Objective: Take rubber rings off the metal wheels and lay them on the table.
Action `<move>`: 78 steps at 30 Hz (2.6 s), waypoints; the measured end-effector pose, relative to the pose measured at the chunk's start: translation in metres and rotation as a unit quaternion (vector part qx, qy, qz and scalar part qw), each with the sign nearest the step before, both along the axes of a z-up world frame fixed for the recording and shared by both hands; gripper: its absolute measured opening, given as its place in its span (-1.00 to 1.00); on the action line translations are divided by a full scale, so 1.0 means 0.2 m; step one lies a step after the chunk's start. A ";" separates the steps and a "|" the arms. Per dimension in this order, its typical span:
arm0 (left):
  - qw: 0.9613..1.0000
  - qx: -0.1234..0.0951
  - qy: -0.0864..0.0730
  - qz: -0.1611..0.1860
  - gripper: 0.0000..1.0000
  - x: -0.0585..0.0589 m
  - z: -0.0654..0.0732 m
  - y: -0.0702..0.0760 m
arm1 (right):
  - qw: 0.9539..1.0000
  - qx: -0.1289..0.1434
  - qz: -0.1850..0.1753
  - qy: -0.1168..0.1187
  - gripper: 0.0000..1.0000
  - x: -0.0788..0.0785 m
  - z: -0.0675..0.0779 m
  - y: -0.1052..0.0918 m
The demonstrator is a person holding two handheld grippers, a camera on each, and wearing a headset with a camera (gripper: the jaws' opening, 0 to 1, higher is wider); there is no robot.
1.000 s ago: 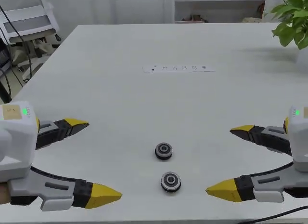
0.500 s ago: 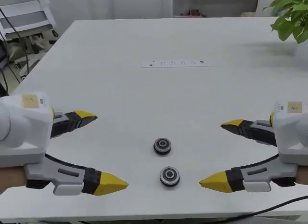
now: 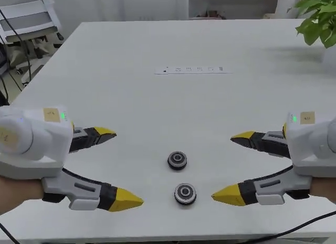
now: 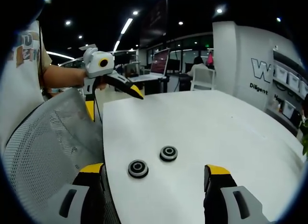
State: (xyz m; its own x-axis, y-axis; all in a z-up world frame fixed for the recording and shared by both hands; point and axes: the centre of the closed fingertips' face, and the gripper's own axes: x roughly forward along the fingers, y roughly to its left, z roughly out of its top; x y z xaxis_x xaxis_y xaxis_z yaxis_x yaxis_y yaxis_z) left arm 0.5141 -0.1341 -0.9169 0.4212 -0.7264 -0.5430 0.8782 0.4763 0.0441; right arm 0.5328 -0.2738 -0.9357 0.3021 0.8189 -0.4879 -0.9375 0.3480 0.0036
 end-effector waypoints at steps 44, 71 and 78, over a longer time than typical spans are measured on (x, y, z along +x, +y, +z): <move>0.993 0.036 0.065 -0.089 0.36 0.02 -0.26 -0.25 | 0.996 -0.037 0.069 0.029 -0.13 -0.04 -0.27 0.10; 0.988 0.035 0.093 -0.120 0.09 -0.03 -0.35 -0.41 | 0.994 -0.034 0.088 0.058 -0.32 -0.07 -0.34 0.17; 0.988 0.033 0.097 -0.119 0.00 -0.02 -0.36 -0.43 | 0.992 -0.038 0.098 0.063 -0.35 -0.08 -0.36 0.19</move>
State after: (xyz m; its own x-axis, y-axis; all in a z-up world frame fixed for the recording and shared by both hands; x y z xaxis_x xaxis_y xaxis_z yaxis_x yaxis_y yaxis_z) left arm 0.5102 -0.2195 -0.9889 0.1253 -0.7532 -0.6458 0.9600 0.2563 -0.1127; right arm 0.5171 -0.2364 -1.0084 0.0737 0.8150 -0.5747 -0.9809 0.1632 0.1057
